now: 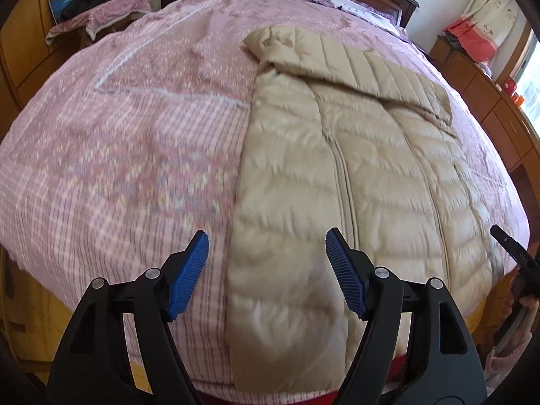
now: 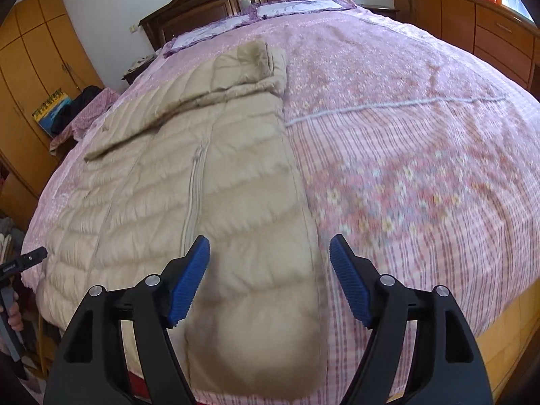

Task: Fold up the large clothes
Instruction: 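Move both grippers to the jacket's hem, then grasp the hem with both grippers and lift it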

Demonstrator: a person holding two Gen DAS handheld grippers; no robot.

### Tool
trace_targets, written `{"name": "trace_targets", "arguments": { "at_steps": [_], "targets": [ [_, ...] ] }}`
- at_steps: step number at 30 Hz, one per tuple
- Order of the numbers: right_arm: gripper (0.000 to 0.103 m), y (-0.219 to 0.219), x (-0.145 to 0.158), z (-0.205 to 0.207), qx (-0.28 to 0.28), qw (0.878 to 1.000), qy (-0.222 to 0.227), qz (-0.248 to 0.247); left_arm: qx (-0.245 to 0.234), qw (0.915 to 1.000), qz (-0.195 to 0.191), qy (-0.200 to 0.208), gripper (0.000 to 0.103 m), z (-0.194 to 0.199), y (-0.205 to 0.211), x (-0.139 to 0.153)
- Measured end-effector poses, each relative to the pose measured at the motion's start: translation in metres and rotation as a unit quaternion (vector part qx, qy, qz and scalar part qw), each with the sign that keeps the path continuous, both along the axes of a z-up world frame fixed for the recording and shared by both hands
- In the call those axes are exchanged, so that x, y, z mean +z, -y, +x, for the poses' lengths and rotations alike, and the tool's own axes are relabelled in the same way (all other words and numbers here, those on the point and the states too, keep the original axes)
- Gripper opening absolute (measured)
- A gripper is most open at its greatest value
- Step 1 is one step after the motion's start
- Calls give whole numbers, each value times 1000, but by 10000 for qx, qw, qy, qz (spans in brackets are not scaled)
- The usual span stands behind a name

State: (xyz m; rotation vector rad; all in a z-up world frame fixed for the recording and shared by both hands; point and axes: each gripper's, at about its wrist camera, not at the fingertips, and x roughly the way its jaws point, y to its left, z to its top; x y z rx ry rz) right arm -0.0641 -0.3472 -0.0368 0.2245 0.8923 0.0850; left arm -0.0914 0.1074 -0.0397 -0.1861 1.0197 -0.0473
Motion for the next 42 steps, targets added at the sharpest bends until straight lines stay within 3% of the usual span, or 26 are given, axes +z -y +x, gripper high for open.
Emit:
{"name": "trace_targets", "arguments": {
  "at_steps": [7,14,22,36,42],
  "targets": [
    [73,-1,-13,-21,24,10000,19,90,-143,9999,-43,-6,72,-23,7,-13],
    [74,-3,-19,-37,62,9998,38,166,-80,9990,-431,-2,72,-36,7,-21],
    [74,-14,-25,-47,154,9997,8,168,12,9988,-485,73,72,-47,6,-27],
    [74,-19,-25,-48,187,9995,57,238,-228,9935,-1111,-53,72,-49,6,-40],
    [64,-22,-21,-54,275,9991,236,204,-337,9929,-1139,-4,72,-51,12,-36]
  ]
}}
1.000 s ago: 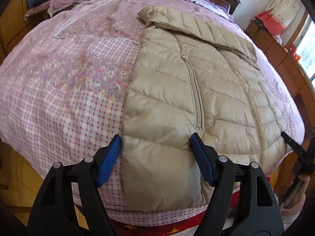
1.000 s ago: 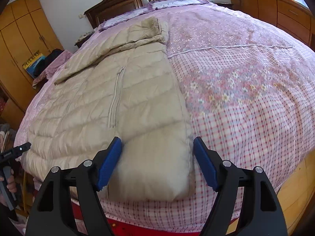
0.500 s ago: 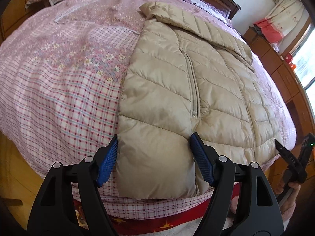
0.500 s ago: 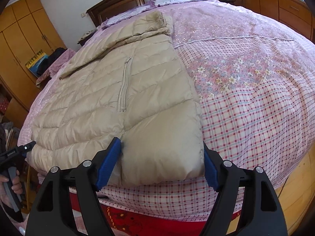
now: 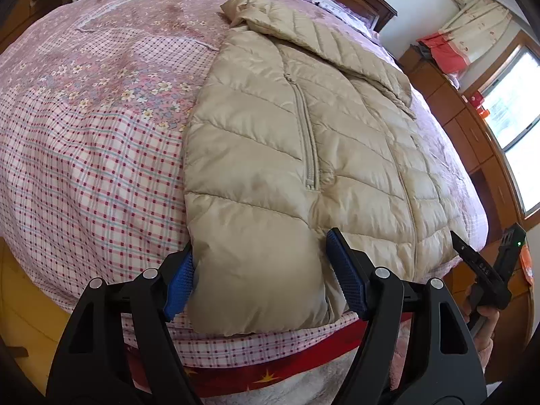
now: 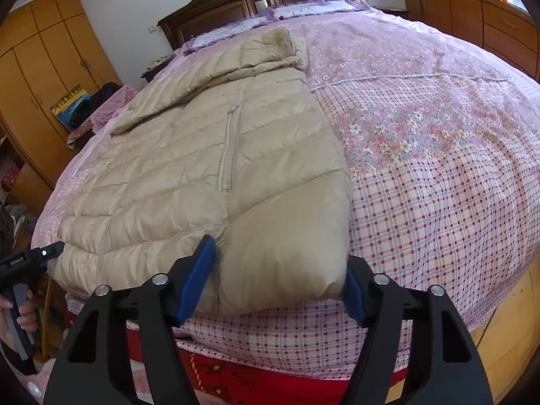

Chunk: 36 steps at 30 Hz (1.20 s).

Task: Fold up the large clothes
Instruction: 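Grasp the hem with both grippers and lift it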

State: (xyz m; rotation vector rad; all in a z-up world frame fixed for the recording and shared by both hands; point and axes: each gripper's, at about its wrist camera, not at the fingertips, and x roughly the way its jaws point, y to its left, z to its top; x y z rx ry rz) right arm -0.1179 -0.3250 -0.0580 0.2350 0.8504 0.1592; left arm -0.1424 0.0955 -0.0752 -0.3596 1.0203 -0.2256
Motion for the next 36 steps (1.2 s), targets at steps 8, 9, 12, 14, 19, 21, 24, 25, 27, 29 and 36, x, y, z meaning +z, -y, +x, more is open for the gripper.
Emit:
{"name": "trace_targets", "arguments": {
  "at_steps": [8,9,12,14,19,21,24,25,27,29,36],
  "targets": [
    [39,2,7,-5,90,9996,258,58,-42,9998,-176,40,37,7,-1,-5],
    [35,2,10,-7,120,9994,309,54,-81,9998,-185,85,32,5,0,-2],
    [24,2,19,-12,180,9989,421,60,-170,9995,-172,190,24,0,2,8],
    [21,5,25,-17,203,9986,443,203,-209,9993,-214,229,22,-5,1,14],
    [19,12,34,-33,225,9980,410,420,-249,9991,-252,236,21,-26,1,30],
    [18,15,36,-39,233,9979,403,445,-223,9991,-285,230,21,-35,0,34],
    [17,17,40,-52,274,9975,359,535,-206,9991,-267,257,21,-51,-1,42],
    [17,18,41,-55,282,9975,350,546,-210,9992,-244,257,21,-56,-1,44],
    [17,20,46,-63,268,9973,350,580,-235,9992,-225,237,21,-66,0,50],
    [17,22,52,-69,224,9968,431,633,-265,9992,-215,221,21,-75,1,55],
    [17,19,74,-63,143,9933,818,800,-219,9987,-300,355,21,-74,0,69]
  ]
}}
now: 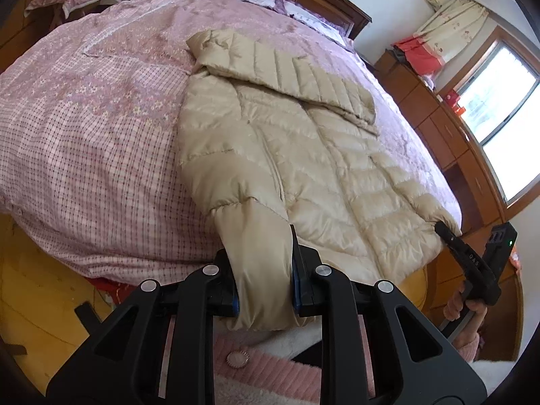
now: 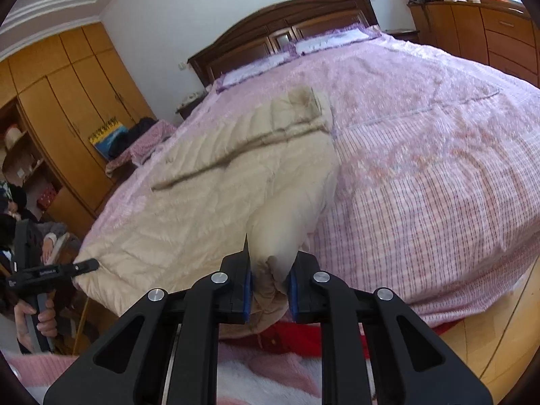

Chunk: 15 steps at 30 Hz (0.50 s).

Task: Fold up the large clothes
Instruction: 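Grasp the hem with both grippers and lift it, then fold the held hem up over the collar with both grippers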

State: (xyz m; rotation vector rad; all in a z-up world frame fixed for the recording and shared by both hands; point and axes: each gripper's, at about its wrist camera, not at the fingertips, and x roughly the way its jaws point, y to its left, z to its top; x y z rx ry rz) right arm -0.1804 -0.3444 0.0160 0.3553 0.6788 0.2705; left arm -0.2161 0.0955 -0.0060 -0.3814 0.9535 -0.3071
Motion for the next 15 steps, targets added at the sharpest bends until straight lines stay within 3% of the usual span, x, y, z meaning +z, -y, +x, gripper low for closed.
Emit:
{"name": "trace_targets", "arguments": {
  "at_steps": [4,8,15],
  "targets": [
    [17,-1,23,13,-65,9995,310,81,-43,9996,-21,261,21,16,3,21],
    [17,-6,48,35,-80,9979,634,-68,-78,9972,209,711,21,37,10,54],
    [17,-2,68,90,-214,9970,743,11,93,9932,337,1106,21,89,16,86]
  ]
}}
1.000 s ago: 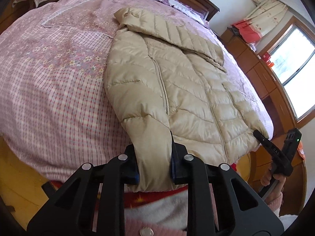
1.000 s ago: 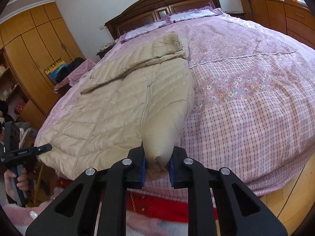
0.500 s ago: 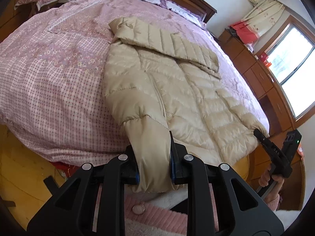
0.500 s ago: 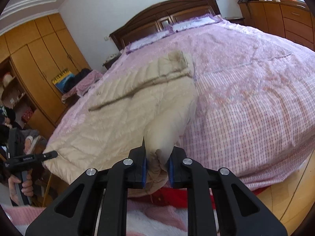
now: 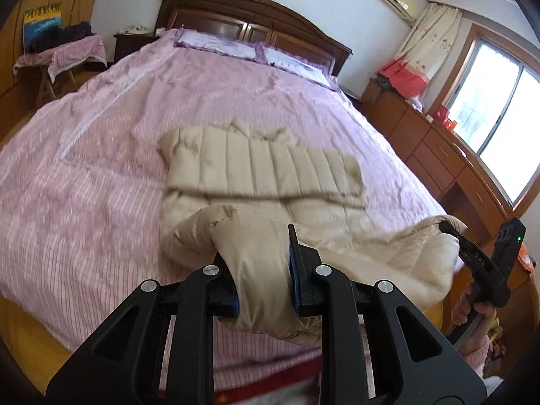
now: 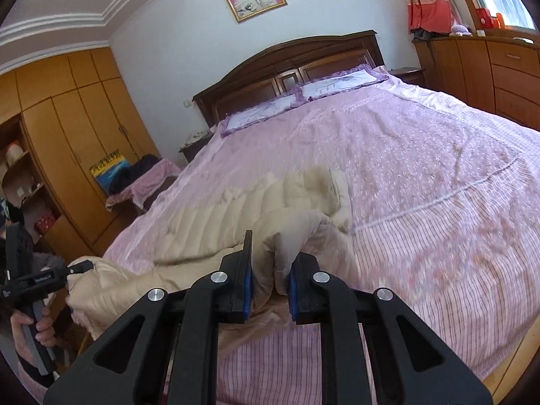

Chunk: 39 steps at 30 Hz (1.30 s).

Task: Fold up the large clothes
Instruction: 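Fold the held hem up over the collar with both grippers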

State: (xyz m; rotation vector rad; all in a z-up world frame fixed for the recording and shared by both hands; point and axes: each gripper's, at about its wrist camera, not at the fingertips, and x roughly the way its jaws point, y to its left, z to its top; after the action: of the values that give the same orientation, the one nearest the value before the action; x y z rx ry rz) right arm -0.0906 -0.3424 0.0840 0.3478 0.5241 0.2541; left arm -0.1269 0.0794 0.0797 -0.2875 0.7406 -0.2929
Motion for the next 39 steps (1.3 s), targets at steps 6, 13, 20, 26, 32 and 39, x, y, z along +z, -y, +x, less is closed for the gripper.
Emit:
{"name": "trace_targets", "arguments": {
  "at_steps": [6,13,20,26,32,39],
  "targets": [
    [17,3,17,49,15,9999,-98,-34,121,9999,29,50,21,47,2,17],
    [17,-9,5,106,-71,9993,-289,-236,230,9979,612,8,23,109,21,10],
    [17,-20,-27,155,-221,9967,-587,-524,324,9944,1000,-148,25,162,37,-15],
    [17,-15,-66,197,-347,9911,-1217,-415,431,9922,1016,-581,28,202,40,-48],
    [17,-21,-104,225,-395,9837,-1674,-523,533,9884,1084,-920,30,231,36,-80],
    [18,-31,-128,234,-337,9803,-1839,-642,615,9856,1108,-1121,33,243,31,-107]
  ]
}}
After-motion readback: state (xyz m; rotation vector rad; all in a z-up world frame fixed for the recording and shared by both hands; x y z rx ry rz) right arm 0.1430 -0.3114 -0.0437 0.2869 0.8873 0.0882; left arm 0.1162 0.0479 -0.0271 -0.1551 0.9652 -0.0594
